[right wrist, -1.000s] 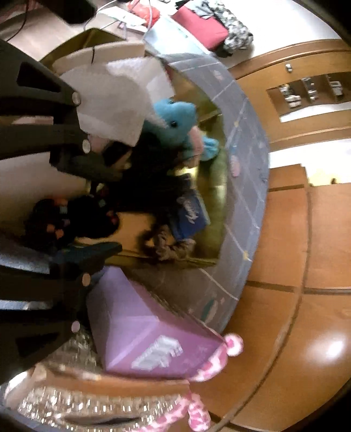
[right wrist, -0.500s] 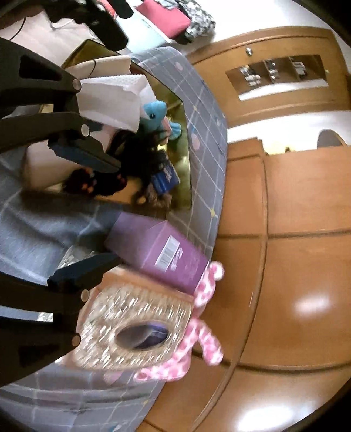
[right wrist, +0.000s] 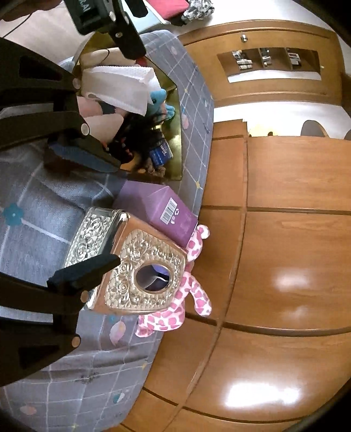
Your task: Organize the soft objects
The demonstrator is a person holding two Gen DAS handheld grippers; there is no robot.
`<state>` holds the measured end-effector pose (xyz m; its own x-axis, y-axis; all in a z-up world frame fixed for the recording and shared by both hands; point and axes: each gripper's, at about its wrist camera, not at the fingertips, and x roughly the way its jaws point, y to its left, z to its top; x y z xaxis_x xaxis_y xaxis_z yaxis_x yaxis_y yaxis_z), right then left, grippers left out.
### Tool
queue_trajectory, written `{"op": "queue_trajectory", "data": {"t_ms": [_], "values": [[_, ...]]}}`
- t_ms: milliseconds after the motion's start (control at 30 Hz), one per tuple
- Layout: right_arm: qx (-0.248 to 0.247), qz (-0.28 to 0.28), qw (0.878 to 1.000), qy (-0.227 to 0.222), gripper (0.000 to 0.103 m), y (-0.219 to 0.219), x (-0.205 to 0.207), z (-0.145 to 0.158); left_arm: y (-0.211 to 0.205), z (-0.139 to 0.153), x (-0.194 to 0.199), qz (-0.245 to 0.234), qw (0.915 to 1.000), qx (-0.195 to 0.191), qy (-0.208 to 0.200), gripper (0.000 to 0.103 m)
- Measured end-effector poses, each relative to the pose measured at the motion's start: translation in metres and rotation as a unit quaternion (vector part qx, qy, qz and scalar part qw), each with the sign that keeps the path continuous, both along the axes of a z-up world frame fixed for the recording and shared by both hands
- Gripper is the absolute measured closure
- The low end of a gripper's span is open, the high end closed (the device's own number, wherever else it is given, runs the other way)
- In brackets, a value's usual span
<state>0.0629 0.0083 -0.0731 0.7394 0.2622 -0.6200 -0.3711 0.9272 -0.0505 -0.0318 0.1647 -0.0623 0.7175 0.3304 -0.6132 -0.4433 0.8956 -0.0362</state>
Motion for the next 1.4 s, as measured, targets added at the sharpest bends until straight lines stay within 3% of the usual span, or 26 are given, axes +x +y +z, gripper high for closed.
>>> {"op": "queue_trajectory", "data": {"t_ms": [1400], "values": [[-0.002,0.009,1.0,-0.006,0.039,0.0087,-0.0069,0.0026,0.0021,0.001,-0.0015,0.004,1.0,-0.003,0.001,0.0]]}}
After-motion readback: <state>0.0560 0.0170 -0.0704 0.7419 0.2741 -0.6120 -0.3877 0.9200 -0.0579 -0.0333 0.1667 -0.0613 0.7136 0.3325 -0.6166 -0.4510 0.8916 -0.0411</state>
